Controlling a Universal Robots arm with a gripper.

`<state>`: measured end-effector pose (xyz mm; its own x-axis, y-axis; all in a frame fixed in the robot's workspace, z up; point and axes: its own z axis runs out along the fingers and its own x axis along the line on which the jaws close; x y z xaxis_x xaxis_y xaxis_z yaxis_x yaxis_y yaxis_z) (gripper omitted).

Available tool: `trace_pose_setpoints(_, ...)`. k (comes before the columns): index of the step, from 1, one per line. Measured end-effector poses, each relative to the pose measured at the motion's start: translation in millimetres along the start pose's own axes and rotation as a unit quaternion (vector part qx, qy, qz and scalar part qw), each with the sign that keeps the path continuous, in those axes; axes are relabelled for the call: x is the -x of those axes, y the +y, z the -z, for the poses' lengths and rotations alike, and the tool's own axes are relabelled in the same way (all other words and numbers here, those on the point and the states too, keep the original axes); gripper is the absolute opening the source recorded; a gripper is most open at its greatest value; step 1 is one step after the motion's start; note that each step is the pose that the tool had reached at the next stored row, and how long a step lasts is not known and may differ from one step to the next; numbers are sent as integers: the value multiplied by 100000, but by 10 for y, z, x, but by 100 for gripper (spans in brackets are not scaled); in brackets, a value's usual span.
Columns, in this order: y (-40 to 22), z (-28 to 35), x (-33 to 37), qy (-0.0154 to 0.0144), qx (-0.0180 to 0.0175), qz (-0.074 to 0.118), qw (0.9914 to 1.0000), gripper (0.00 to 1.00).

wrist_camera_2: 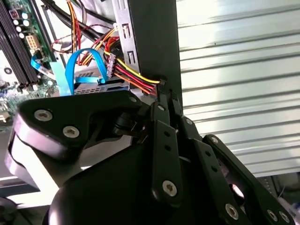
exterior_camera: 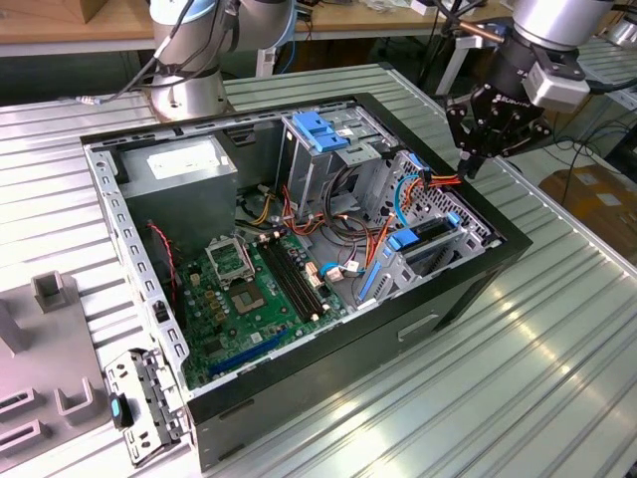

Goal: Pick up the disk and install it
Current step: 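Insert the first disk wire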

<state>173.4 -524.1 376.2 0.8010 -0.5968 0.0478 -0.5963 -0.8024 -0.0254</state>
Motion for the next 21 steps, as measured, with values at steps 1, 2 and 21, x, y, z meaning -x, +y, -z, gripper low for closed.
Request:
trace_pose_setpoints(1,0,-2,0,-26,-48,932,99996,20)
trace_pose_setpoints(2,0,-2,0,-45,-88,1892,99982,20)
trace_pose_setpoints(21,10,-24,6,31,6,2369,99972,16)
